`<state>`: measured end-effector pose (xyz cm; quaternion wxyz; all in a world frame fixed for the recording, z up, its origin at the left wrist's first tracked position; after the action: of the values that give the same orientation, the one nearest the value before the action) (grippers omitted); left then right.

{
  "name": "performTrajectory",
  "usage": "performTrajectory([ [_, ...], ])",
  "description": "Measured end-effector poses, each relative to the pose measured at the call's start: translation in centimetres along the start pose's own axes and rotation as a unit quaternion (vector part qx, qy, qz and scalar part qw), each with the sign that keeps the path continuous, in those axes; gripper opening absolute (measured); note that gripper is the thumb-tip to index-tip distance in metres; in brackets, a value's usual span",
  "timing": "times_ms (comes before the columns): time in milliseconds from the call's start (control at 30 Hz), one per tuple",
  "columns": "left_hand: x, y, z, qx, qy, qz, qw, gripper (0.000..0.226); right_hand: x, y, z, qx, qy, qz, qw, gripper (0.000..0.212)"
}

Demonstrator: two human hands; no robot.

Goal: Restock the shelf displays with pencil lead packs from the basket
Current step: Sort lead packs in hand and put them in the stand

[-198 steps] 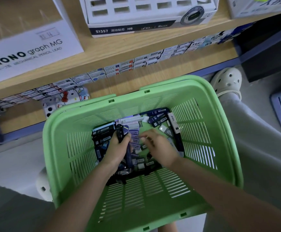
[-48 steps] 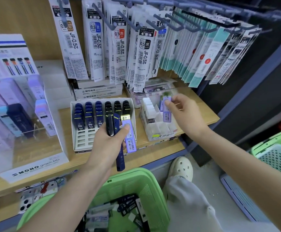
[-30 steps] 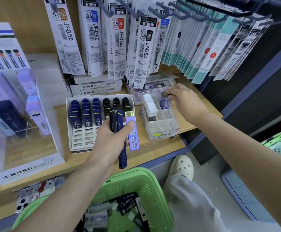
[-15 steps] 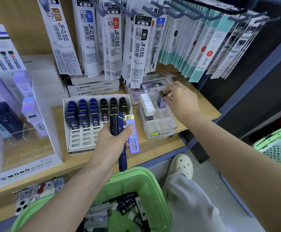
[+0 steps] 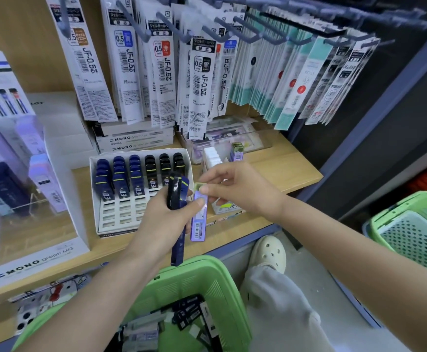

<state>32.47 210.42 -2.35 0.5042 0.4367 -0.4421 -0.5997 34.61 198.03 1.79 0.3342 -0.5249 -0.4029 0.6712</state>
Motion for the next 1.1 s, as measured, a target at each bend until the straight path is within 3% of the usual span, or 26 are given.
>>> performTrajectory([
  [133,0.3,0.4,0.3,0.005,0.01,-0.005,1.0,0.013,-1.1,0.0,0.5,0.017,-0.009,0.025,0.999,0.01],
  [200,0.0,0.2,0.3,-0.008,0.02,-0.004,1.0,0.011,-3.7,-0.3,0.6,0.011,0.062,0.07,0.996,0.011],
  [300,-0.4,-0.2,0.2,-0.028,0.028,-0.004,0.999,0.01,-8.8,-1.0,0.7,-0.029,0.218,0.159,0.962,0.005],
  [400,-0.5,-0.5,0.2,-0.038,0.029,0.002,0.999,0.007,-11.4,-0.4,0.0,-0.055,0.285,0.196,0.937,0.009],
  [600,-0.6,-1.0,-0.1,-0.041,0.029,0.002,0.999,0.009,-11.3,1.5,-2.7,-0.067,0.277,0.221,0.933,0.011],
  [900,-0.6,-1.7,-0.8,-0.044,0.024,0.002,0.999,0.009,-9.9,3.4,-5.2,-0.049,0.202,0.312,0.927,0.008],
  [1100,-0.5,-1.9,-0.9,-0.048,0.025,0.007,0.999,0.009,-10.2,3.6,-4.7,-0.056,0.244,0.348,0.904,0.011],
])
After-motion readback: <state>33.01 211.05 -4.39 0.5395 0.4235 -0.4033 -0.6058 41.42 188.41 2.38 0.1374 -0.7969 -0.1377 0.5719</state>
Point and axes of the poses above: each hand's wrist, its own z-axis away from the middle knuckle, its own x-axis out of the palm, y = z × x, the point moved 9 cm from there along -z, towards the middle knuckle, and after that the axes turned 1 degree about -z, right-handed, at the moved point
